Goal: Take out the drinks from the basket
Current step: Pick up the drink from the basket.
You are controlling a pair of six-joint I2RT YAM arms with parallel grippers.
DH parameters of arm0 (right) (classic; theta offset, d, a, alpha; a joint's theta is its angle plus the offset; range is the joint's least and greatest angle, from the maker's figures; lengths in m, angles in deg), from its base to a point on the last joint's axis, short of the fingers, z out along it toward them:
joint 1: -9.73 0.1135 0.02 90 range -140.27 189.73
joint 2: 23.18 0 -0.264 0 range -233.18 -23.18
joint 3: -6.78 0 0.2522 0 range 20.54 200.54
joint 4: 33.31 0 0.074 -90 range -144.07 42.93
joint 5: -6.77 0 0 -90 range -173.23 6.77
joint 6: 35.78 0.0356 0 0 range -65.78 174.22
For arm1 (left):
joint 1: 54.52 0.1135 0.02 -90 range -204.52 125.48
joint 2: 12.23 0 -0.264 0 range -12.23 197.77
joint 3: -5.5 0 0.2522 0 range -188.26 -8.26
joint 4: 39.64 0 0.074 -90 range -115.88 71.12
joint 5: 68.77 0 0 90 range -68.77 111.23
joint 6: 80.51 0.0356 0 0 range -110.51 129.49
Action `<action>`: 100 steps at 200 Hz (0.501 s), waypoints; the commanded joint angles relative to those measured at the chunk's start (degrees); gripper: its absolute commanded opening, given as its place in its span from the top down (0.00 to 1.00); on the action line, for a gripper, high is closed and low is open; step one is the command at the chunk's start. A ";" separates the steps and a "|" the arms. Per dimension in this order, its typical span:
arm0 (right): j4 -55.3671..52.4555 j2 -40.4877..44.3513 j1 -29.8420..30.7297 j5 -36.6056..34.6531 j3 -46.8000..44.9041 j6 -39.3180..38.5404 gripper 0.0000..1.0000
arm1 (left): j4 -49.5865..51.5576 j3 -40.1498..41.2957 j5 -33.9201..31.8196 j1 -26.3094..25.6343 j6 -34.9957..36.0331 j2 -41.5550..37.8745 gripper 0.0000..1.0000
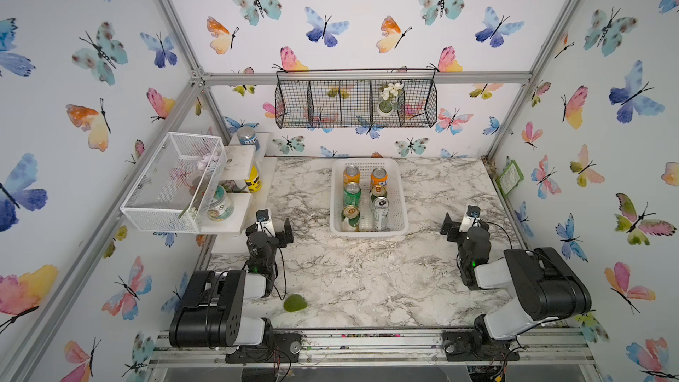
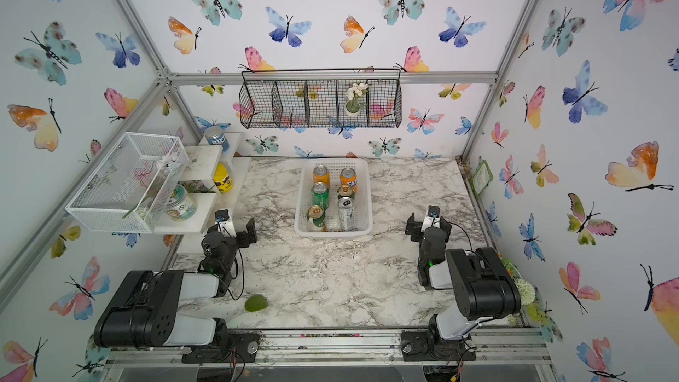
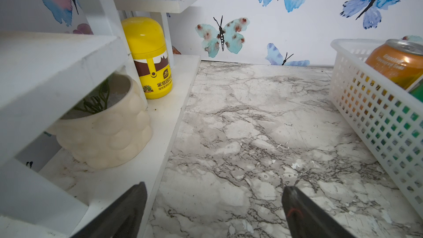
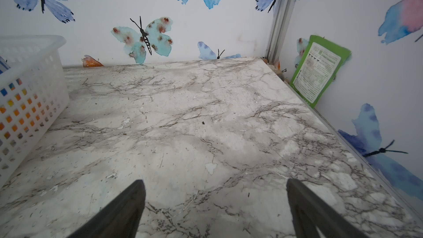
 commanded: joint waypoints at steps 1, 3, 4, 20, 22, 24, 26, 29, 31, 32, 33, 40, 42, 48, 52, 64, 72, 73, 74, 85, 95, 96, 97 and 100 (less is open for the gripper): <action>0.68 0.78 -0.48 -1.21 -0.27 0.18 0.01 | -1.25 -0.31 0.95 0.07 0.42 -0.05 0.01; 0.68 0.78 -0.48 -1.21 -0.30 0.14 0.01 | -1.22 -0.31 0.94 0.07 0.46 -0.07 0.01; 0.64 0.78 -0.48 -1.21 -0.26 0.12 0.01 | -1.25 -0.31 0.94 0.07 0.42 -0.06 0.01; 0.62 0.78 -0.48 -1.21 -0.30 0.18 0.01 | -1.27 -0.31 0.94 0.08 0.47 -0.05 0.01; 0.66 0.78 -0.48 -1.21 -0.31 0.18 0.01 | -1.27 -0.31 0.94 0.09 0.47 0.00 0.01; 0.65 0.78 -0.44 -1.21 -0.29 0.18 0.01 | -1.27 -0.31 0.93 0.07 0.47 -0.01 0.01; 0.65 0.78 -0.47 -1.21 -0.30 0.18 0.01 | -1.27 -0.31 0.93 0.07 0.47 -0.04 0.01; 0.62 0.78 -0.48 -1.21 -0.26 0.18 0.01 | -1.27 -0.31 0.96 0.07 0.45 0.00 0.01; 0.67 0.78 -0.48 -1.21 -0.25 0.18 0.01 | -1.27 -0.31 0.96 0.07 0.46 -0.01 0.01; 0.67 0.78 -0.48 -1.21 -0.28 0.18 0.01 | -1.27 -0.31 0.95 0.07 0.42 -0.03 0.01; 0.68 0.78 -0.48 -1.21 -0.30 0.18 0.01 | -1.27 -0.31 0.98 0.07 0.45 -0.08 0.01; 0.67 0.78 -0.48 -1.21 -0.27 0.18 0.01 | -1.27 -0.31 0.95 0.07 0.47 -0.11 0.01; 0.68 0.78 -0.48 -1.17 -0.30 0.18 0.01 | -1.23 -0.31 1.00 0.07 0.47 -0.04 0.01; 0.70 0.78 -0.48 -1.21 -0.31 0.18 0.01 | -1.27 -0.31 0.94 0.07 0.46 -0.05 0.01; 0.68 0.78 -0.44 -1.19 -0.28 0.18 0.01 | -1.27 -0.31 0.93 0.12 0.45 -0.03 0.01; 0.72 0.70 -0.47 -1.12 -0.28 0.23 0.01 | -1.19 -0.31 0.93 0.07 0.39 0.03 0.01; 0.67 0.70 -0.47 -1.12 -0.23 0.27 0.01 | -1.18 -0.31 0.93 0.08 0.38 -0.03 0.01; 0.63 0.70 -0.43 -1.12 -0.18 0.27 0.01 | -1.14 -0.31 0.93 0.07 0.43 -0.04 0.01; 0.66 0.70 -0.46 -1.12 -0.20 0.27 0.01 | -1.12 -0.31 0.98 0.07 0.40 -0.04 0.01; 0.19 0.59 -0.48 -1.12 0.15 0.33 0.01 | -1.19 -0.30 0.97 0.07 0.38 -0.04 0.01; -0.02 0.43 -0.48 -1.12 0.28 0.34 0.01 | -1.21 -0.31 0.94 0.07 0.38 0.02 0.01; 0.02 0.48 -0.48 -1.12 0.25 0.35 0.01 | -1.15 -0.31 0.98 0.07 0.38 -0.01 0.01; 0.04 0.50 -0.48 -1.12 0.23 0.35 0.01 | -1.21 -0.31 0.96 0.07 0.38 -0.03 0.01; 0.04 0.52 -0.46 -1.12 0.29 0.36 0.01 | -1.26 -0.31 0.94 0.07 0.38 -0.11 0.01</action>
